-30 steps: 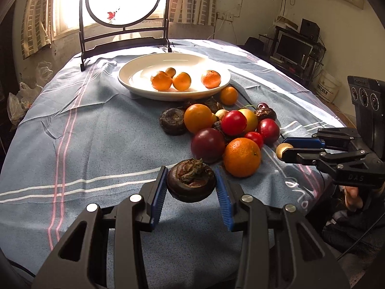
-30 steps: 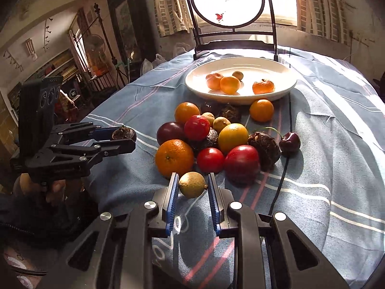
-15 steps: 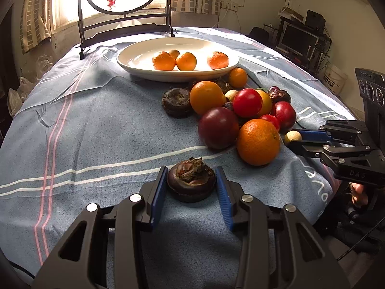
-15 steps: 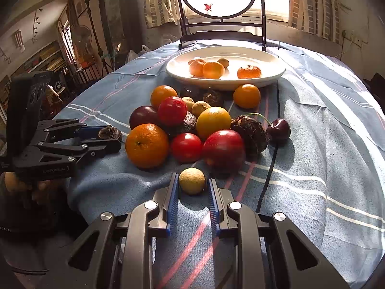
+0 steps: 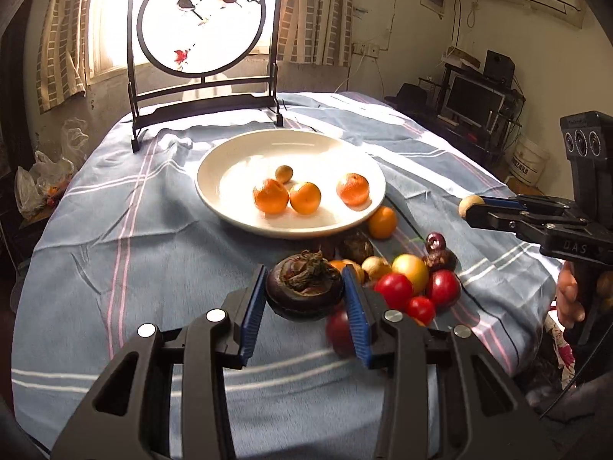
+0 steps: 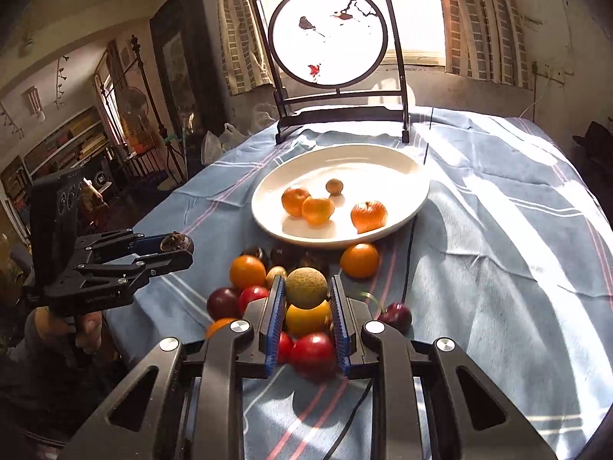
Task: Organize fruits
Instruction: 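Carry both fruits to the white plate and release them from both tools, then grasp a red plum with the left tool while the right tool grasps a red apple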
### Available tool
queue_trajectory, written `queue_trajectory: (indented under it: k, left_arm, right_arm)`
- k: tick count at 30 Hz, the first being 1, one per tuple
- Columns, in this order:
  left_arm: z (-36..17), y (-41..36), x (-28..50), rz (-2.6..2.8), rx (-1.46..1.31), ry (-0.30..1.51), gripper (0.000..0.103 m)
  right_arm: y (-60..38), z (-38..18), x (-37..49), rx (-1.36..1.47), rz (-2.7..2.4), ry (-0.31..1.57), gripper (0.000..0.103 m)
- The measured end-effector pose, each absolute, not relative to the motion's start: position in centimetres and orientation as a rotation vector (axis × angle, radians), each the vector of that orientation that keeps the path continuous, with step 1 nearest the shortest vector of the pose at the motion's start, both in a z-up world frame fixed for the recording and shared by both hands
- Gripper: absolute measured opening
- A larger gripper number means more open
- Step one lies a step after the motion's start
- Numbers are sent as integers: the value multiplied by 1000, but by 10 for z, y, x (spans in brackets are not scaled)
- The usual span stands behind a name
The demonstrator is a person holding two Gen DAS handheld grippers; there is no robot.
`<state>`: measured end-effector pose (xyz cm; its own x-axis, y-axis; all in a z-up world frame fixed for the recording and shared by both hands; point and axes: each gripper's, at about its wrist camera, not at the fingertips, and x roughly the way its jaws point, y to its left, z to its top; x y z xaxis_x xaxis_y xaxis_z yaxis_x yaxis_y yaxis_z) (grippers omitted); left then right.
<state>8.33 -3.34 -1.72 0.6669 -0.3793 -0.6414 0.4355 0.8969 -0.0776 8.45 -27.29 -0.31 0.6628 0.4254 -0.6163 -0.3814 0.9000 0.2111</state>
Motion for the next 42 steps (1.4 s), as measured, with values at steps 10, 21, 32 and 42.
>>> queue_trajectory:
  k: [10, 21, 32, 42]
  left_arm:
    - [-17, -53, 225, -413, 3, 810, 39]
    - [-8, -27, 202, -373, -58, 770, 82]
    - [-58, -49, 55, -511, 229, 793, 64]
    - [-71, -56, 36, -542, 209, 820, 40]
  right_arm:
    - [-251, -25, 229, 107, 379, 837, 24]
    - [-256, -5, 176, 65, 382, 746, 33]
    - [-300, -33, 73, 113, 359, 744, 42]
    - [-295, -66, 30, 91, 391, 802, 43]
